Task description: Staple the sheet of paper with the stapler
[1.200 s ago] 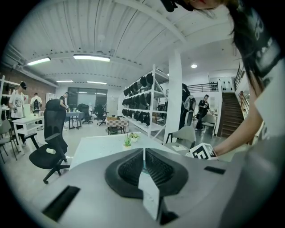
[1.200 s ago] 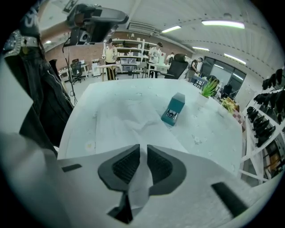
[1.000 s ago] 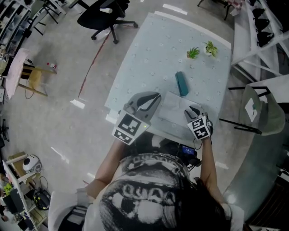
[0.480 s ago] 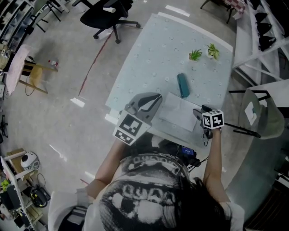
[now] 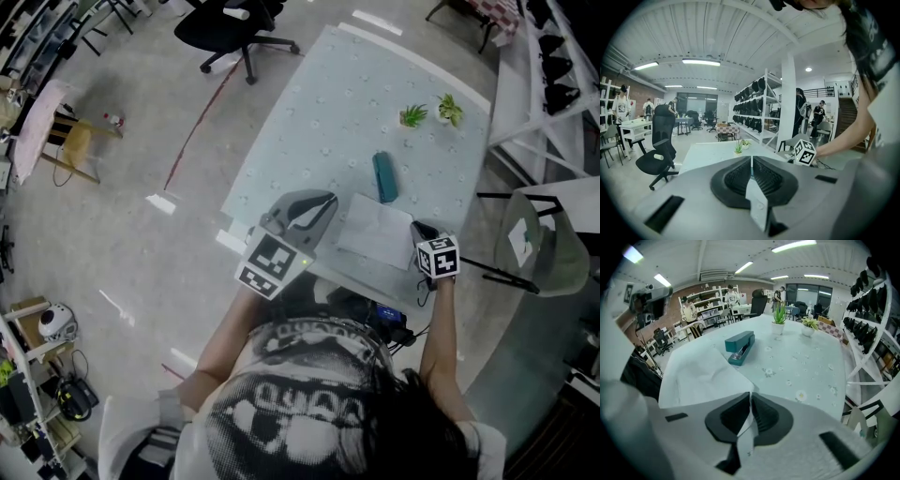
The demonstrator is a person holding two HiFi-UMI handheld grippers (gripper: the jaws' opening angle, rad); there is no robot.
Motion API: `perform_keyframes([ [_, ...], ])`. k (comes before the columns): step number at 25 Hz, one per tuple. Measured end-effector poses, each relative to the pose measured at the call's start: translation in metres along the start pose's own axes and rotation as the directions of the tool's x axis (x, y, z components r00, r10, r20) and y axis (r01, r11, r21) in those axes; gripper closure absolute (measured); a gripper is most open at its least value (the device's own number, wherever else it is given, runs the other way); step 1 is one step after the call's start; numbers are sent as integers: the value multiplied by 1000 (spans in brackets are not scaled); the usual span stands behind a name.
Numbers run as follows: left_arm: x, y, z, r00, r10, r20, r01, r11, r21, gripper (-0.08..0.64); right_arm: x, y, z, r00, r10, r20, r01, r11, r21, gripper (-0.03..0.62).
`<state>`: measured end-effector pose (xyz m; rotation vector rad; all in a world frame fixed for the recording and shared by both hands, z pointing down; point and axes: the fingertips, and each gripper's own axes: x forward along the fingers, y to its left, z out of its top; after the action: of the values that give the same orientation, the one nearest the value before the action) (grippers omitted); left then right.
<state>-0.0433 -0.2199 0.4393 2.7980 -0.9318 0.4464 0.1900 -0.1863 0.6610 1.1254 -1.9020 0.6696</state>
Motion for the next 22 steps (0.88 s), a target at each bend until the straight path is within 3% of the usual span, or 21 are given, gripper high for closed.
perform_keyframes([
  [3,-2,1,-1,1000,7,-1,-7,1000,-3,551,-1,-1,11,999,1,42,-1,1000,-8,575],
  [10,-4,2,-2,1000,15,4,-15,1000,-5,551,-2,17,32,991,97,92,-84,986,-143,577],
  [22,-7,7,-2,1000,26,1,-26,1000,-10,551,7,-7,44,995,69,71,-61,992,-112,577],
])
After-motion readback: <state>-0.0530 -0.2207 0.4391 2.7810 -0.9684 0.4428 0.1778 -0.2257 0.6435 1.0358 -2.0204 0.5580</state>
